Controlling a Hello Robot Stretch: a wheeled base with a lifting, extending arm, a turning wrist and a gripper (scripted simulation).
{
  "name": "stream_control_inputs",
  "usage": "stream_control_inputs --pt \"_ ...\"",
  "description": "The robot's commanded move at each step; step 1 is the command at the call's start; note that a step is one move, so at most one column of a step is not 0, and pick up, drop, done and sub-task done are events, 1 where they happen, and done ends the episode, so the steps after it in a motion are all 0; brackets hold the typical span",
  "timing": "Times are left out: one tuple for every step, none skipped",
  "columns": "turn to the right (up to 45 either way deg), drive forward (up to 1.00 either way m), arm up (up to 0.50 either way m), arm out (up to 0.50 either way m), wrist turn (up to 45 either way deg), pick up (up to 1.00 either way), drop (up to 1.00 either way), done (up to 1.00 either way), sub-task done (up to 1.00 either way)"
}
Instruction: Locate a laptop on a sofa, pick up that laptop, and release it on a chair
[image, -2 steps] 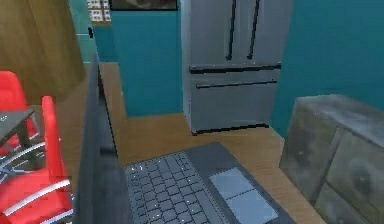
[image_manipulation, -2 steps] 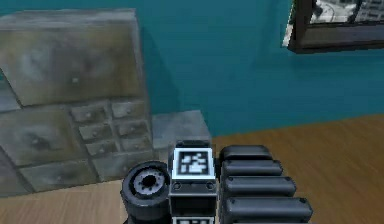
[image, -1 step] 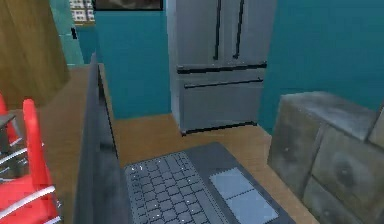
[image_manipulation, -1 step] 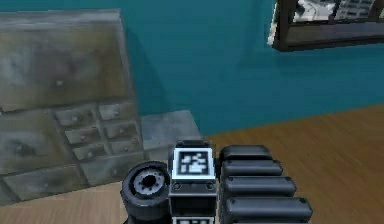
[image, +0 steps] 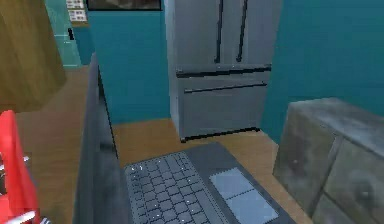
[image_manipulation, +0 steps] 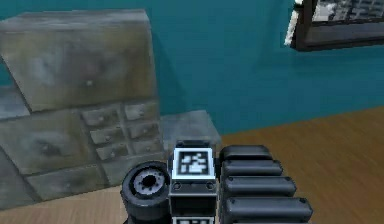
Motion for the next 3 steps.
stream_control_inputs --pt "-18.0 0.00 0.00 0.00 0.0 0.00 0.00 0.00 0.00" --pt "0.0 1.00 0.00 0.00 0.0 0.00 0.00 0.00 0.00" --pt "0.0 0.35 0.00 0.00 0.0 0.00 0.00 0.00 0.00"
